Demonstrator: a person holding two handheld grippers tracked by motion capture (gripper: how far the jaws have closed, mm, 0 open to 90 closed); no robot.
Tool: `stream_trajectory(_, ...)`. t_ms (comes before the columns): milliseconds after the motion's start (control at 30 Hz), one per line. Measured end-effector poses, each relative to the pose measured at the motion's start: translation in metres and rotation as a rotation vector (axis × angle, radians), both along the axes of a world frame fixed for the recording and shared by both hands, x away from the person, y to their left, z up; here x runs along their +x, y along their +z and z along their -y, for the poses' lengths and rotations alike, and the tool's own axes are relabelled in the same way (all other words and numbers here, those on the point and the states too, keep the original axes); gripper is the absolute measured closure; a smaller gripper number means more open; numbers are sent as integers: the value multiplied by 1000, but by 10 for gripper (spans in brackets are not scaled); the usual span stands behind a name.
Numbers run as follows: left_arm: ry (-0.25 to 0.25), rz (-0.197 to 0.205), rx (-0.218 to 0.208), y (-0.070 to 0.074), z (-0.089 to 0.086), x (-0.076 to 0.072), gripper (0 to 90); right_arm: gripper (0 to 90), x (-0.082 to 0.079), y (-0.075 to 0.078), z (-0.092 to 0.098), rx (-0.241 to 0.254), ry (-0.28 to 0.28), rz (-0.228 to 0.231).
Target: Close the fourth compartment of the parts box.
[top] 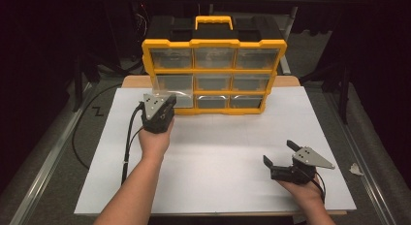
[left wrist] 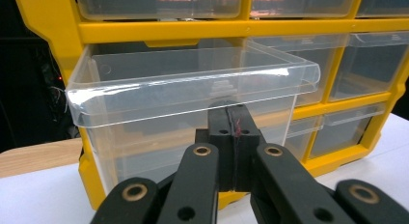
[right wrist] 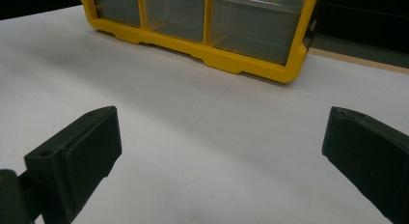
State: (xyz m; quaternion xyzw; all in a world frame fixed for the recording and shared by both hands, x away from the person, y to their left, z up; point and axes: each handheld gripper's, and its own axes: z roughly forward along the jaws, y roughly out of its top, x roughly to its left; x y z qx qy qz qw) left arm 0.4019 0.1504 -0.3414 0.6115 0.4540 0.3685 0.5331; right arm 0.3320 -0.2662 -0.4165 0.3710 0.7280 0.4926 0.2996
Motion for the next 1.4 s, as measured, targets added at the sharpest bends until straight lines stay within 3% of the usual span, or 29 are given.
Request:
stream_trajectory(1167, 58, -47, 65, 11, 2, 45, 899, 15, -1, 0, 0, 15, 5, -4)
stream_trajectory(1400, 72, -56, 62, 11, 3, 56, 899, 15, -1, 0, 2, 26, 2, -3)
